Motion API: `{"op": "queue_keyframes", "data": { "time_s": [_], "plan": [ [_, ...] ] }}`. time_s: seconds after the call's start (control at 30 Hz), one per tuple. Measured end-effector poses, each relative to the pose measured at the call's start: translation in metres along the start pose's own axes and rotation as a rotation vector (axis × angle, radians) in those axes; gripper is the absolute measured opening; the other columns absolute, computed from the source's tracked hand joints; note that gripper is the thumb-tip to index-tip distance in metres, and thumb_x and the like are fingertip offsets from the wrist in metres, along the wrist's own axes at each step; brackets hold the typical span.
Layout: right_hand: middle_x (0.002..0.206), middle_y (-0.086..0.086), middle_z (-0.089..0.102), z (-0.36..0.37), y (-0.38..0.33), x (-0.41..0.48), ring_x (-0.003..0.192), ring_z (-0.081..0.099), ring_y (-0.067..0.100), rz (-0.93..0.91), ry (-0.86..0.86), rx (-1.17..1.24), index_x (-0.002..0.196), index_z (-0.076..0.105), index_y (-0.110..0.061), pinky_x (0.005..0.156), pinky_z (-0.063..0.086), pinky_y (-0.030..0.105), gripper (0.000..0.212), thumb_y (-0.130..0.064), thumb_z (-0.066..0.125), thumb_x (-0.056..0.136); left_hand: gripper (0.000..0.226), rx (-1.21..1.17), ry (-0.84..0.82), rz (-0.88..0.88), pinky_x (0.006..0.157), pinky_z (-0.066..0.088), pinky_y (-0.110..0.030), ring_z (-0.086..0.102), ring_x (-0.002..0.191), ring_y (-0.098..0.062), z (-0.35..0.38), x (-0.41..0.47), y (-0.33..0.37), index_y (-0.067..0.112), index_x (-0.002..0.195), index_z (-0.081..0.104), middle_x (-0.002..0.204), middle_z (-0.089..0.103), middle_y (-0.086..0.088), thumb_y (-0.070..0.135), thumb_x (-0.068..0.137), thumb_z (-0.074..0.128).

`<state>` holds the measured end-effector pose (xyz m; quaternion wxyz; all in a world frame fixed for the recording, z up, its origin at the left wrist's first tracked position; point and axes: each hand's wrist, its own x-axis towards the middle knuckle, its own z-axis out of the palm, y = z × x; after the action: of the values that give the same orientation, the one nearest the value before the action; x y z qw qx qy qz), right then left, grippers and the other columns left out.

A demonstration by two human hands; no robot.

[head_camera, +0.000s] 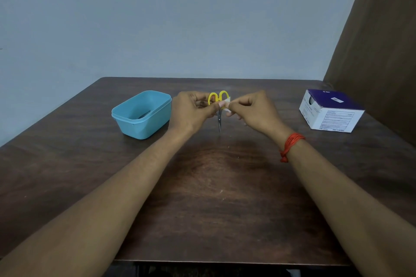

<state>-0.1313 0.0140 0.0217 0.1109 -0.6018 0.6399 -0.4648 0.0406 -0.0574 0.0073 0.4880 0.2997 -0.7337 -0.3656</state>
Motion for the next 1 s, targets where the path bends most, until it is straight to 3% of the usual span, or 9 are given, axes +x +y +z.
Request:
{"op": "queue_keyframes", "data": {
  "time_s": [0.07, 0.1, 0.2, 0.27, 0.43, 0.57, 0.7, 0.87, 1.0],
  "plan": [
    [0.078, 0.023, 0.073, 0.002, 0.0, 0.001, 0.063, 0.051, 0.021, 0.057, -0.014, 0.096, 0.071, 0.079, -0.021, 0.059, 0.047, 0.038, 0.023, -0.035, 0.072, 0.088, 0.015, 0.027, 0.007, 0.016, 0.075, 0.064, -0.044, 0.076, 0.074, -0.013, 0.001, 0.0, 0.001, 0.028, 0.091, 0.081, 0.078, 0.078, 0.003, 0.036, 0.079, 0.084],
    [0.077, 0.021, 0.073, 0.002, 0.001, 0.0, 0.063, 0.051, 0.02, 0.061, -0.008, 0.117, 0.07, 0.079, -0.021, 0.06, 0.046, 0.037, 0.023, -0.036, 0.073, 0.088, 0.017, 0.044, 0.004, 0.025, 0.075, 0.064, -0.044, 0.076, 0.075, -0.012, 0.001, 0.0, 0.001, 0.025, 0.093, 0.082, 0.079, 0.078, 0.003, 0.036, 0.08, 0.084],
    [0.049, -0.016, 0.06, -0.001, 0.0, -0.004, 0.047, 0.045, 0.0, -0.056, 0.089, 0.046, 0.075, 0.08, -0.02, 0.051, 0.038, 0.022, 0.022, -0.033, 0.072, 0.09, 0.023, 0.088, -0.025, 0.039, 0.076, 0.063, -0.042, 0.076, 0.077, -0.01, 0.002, -0.001, 0.005, 0.02, 0.098, 0.081, 0.083, 0.079, 0.003, 0.036, 0.081, 0.083],
    [0.051, -0.019, 0.056, -0.003, -0.003, -0.006, 0.052, 0.048, 0.002, -0.176, 0.155, -0.074, 0.085, 0.081, -0.025, 0.051, 0.035, 0.019, 0.017, -0.035, 0.069, 0.091, 0.024, 0.107, -0.039, 0.05, 0.076, 0.064, -0.04, 0.075, 0.076, -0.007, 0.001, -0.002, 0.009, 0.02, 0.1, 0.081, 0.084, 0.079, 0.004, 0.035, 0.082, 0.082],
    [0.068, -0.019, 0.061, -0.005, -0.007, -0.006, 0.071, 0.05, 0.011, -0.286, 0.213, -0.332, 0.087, 0.079, -0.032, 0.062, 0.044, 0.032, 0.022, -0.044, 0.061, 0.091, 0.024, 0.102, -0.05, 0.054, 0.076, 0.064, -0.039, 0.075, 0.077, -0.005, 0.0, -0.003, 0.011, 0.02, 0.101, 0.081, 0.085, 0.079, 0.006, 0.035, 0.083, 0.081],
    [0.063, -0.022, 0.068, 0.004, -0.005, -0.007, 0.06, 0.061, 0.003, -0.139, 0.201, -0.125, 0.079, 0.079, -0.027, 0.055, 0.046, 0.027, 0.021, -0.04, 0.066, 0.089, 0.015, 0.03, -0.041, 0.006, 0.076, 0.064, -0.042, 0.076, 0.077, -0.01, 0.003, -0.003, 0.005, 0.026, 0.095, 0.081, 0.083, 0.079, 0.005, 0.032, 0.081, 0.083],
    [0.057, -0.018, 0.068, 0.01, -0.008, -0.007, 0.05, 0.055, -0.005, 0.038, 0.113, 0.097, 0.072, 0.079, -0.026, 0.052, 0.04, 0.019, 0.02, -0.034, 0.07, 0.089, 0.023, -0.073, -0.015, -0.039, 0.076, 0.064, -0.042, 0.077, 0.078, -0.015, 0.005, -0.004, 0.005, 0.031, 0.091, 0.08, 0.081, 0.079, 0.004, 0.047, 0.074, 0.083],
    [0.072, 0.01, 0.071, 0.014, -0.008, -0.009, 0.061, 0.051, 0.008, 0.133, 0.105, 0.288, 0.074, 0.08, -0.027, 0.055, 0.046, 0.028, 0.015, -0.036, 0.071, 0.083, 0.011, -0.166, -0.001, -0.13, 0.078, 0.063, -0.044, 0.077, 0.075, -0.021, 0.007, -0.002, 0.003, 0.026, 0.083, 0.082, 0.08, 0.079, -0.005, 0.034, 0.077, 0.086],
    [0.054, -0.021, 0.059, 0.005, -0.007, -0.008, 0.054, 0.049, -0.002, -0.12, 0.209, 0.037, 0.067, 0.073, -0.037, 0.054, 0.034, 0.019, 0.019, -0.035, 0.069, 0.086, 0.007, -0.147, -0.086, -0.175, 0.076, 0.064, -0.041, 0.077, 0.073, -0.021, 0.005, -0.001, 0.006, 0.026, 0.08, 0.08, 0.079, 0.078, -0.006, 0.028, 0.077, 0.086]
  ]
}}
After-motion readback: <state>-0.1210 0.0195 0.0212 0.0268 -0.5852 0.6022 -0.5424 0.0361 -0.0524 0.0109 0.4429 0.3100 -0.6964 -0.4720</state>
